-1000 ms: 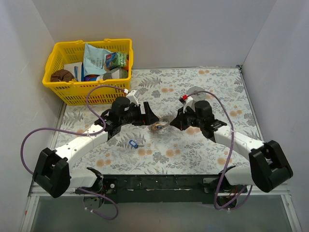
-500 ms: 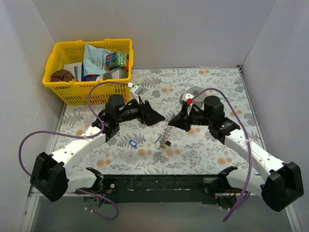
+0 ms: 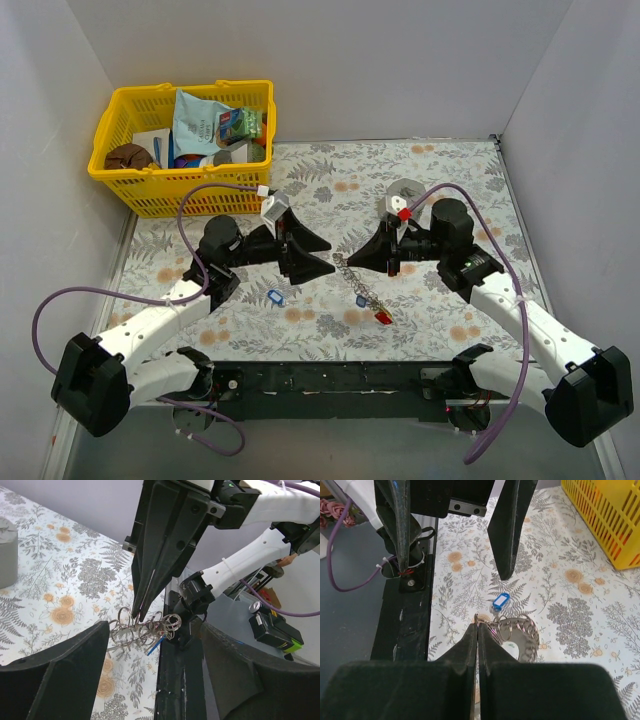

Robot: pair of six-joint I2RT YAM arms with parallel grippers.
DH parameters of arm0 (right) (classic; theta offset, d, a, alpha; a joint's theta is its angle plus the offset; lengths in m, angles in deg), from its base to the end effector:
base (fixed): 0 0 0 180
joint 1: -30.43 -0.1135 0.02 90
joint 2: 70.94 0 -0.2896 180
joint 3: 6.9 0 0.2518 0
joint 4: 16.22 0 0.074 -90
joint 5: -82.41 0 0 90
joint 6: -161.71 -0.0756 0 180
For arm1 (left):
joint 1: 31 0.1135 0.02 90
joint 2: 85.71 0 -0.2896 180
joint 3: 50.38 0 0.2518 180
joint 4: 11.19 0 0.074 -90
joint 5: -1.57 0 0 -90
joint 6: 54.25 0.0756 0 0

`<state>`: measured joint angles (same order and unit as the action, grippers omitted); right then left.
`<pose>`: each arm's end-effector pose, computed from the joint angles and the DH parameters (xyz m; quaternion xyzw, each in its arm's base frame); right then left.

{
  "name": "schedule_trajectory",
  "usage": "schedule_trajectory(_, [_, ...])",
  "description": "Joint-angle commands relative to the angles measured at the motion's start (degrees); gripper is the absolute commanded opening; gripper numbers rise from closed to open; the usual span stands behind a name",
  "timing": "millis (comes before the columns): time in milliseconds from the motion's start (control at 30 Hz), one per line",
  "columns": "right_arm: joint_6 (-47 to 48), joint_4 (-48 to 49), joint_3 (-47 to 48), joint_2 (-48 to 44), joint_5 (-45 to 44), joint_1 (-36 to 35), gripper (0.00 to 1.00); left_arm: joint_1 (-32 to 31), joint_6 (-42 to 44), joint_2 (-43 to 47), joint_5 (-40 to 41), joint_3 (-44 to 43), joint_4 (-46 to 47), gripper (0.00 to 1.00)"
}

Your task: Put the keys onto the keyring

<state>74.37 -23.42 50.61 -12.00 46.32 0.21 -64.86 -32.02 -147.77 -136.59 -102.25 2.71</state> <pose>0.1762 0.1733 0.3375 -0.4747 0.5647 0.4722 0.4825 0.1815 -0.1896 0.3328 0.1027 0.6840 -0.6926 0.2046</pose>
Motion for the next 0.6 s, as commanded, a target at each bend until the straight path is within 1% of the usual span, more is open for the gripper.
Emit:
schedule_trajectory(0, [-3.52, 7.81, 1.01, -0.76, 5.23, 0.51, 0.01, 0.03, -0.43, 0.98, -3.69, -0.32, 4.66, 0.72])
schedule_trajectory(167, [-6.78, 11.42, 0.13, -0.4, 7.35, 0.86, 0.01, 0.03, -2.19, -0.6, -5.18, -1.55, 4.49, 0.72])
schedule_trajectory(367, [-12.4, 18.89, -2.15, 0.47, 9.72, 1.21, 0.01, 0.12, -3.95, -3.59, -6.77, -3.84, 2.9, 0.66])
schedule_trajectory(400, [-13.89, 20.73, -2.41, 0.65, 9.72, 1.21, 0.01, 0.03, -4.13, -3.68, -6.6, -3.93, 2.99, 0.66])
schedule_trajectory(533, [-16.1, 23.02, -3.99, 1.53, 8.5, 1.3, 0.01, 0.03, -3.52, -2.8, -6.07, -4.1, 2.38, 0.64])
schedule_trajectory(567, [-16.45, 23.64, -5.22, 1.79, 6.75, 1.3, 0.01, 0.03, -3.16, -2.54, -5.63, -3.75, 2.03, 0.65])
